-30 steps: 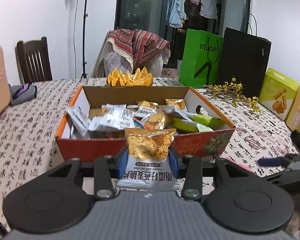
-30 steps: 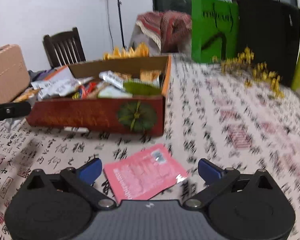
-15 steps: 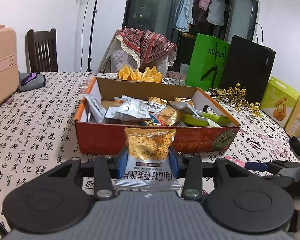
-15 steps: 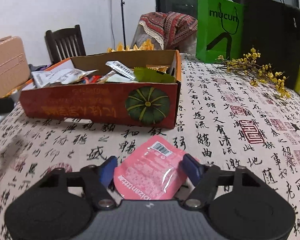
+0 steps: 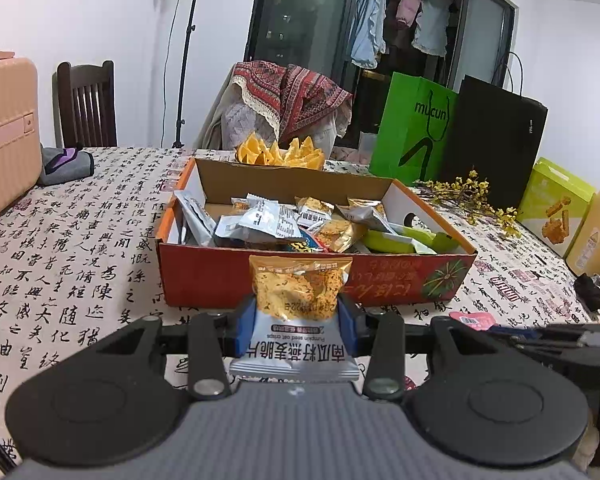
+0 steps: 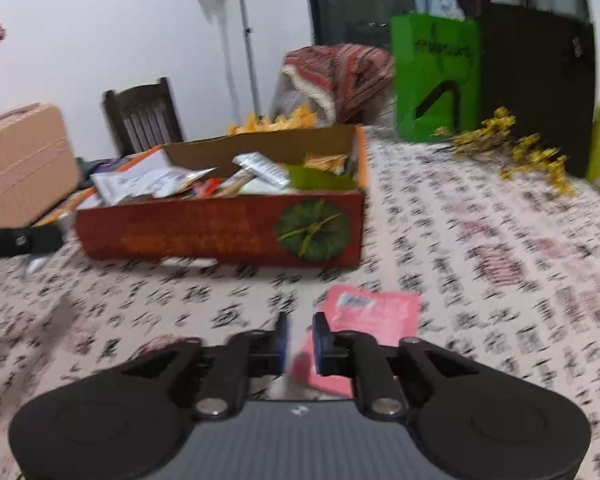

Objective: Organize snacks
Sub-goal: 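Grasp the pink packet with the right tool while the left tool holds its cracker packet, then carry both held packets into the box and open both tools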

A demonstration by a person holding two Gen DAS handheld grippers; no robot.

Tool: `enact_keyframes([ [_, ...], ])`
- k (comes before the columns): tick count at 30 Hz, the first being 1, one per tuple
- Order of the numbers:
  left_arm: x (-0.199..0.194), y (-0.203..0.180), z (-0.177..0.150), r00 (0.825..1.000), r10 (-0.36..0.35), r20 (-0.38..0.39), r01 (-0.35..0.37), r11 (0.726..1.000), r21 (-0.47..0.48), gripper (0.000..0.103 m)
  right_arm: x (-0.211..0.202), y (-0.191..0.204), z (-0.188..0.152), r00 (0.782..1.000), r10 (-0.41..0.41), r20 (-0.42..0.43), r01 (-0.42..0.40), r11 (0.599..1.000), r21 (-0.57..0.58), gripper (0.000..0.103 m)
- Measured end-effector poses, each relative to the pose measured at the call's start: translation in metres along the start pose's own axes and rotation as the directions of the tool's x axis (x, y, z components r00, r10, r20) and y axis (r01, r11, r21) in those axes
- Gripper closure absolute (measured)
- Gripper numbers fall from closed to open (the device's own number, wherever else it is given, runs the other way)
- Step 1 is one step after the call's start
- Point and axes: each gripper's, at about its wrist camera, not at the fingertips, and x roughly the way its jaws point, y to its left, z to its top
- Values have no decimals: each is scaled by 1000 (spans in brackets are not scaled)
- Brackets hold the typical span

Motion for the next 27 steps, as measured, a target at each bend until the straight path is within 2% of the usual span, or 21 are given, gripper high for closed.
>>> enact_keyframes([
  [1, -1, 0, 0, 1000, -1, 4, 1, 1000, 2, 60, 1, -2, 3, 999, -41, 0, 41, 999, 10, 40],
  [2, -1, 0, 0, 1000, -3, 6, 3, 1000, 2, 60, 3, -4, 4, 997, -83, -6, 83, 996, 23, 17],
  [3, -1, 0, 0, 1000, -6, 6, 6, 1000, 2, 60, 9, -6, 6, 992, -121, -23, 122, 992, 37, 12],
  [6, 1, -1, 0, 1000, -12, 4, 12, 1000, 1, 60, 28, -12, 9, 985, -145, -96, 155, 982, 107, 13],
  [7, 2, -1, 0, 1000, -13, 3, 13, 1000, -1, 60, 35, -11, 7, 981, -158, -113, 171, 979, 109, 11],
  [9, 3, 0, -1, 1000, -19, 2, 19, 1000, -5, 60, 42, -1, 5, 969, -228, -97, 234, 970, 65, 12],
  [10, 2, 0, -1, 1000, -20, 2, 20, 1000, -6, 60, 42, 2, 3, 970, -226, -91, 233, 970, 73, 21],
  [11, 2, 1, -2, 1000, -21, 3, 21, 1000, -7, 60, 40, 5, 2, 974, -213, -81, 218, 974, 58, 37],
  [13, 2, 3, -2, 1000, -21, 4, 21, 1000, -12, 60, 36, 11, -1, 979, -189, -72, 192, 981, 25, 38],
  [15, 2, 5, -2, 1000, -22, 7, 23, 1000, -17, 60, 33, 15, -5, 982, -183, -52, 183, 983, 2, 45],
  [22, 0, 3, 1, 1000, -24, 17, 25, 1000, -15, 60, 23, 16, -6, 990, -143, -20, 143, 990, 1, 46],
  [27, 1, -2, 19, 998, -14, 53, 14, 1000, 11, 60, -1, 25, 15, 991, -105, 78, 107, 994, -17, 46],
])
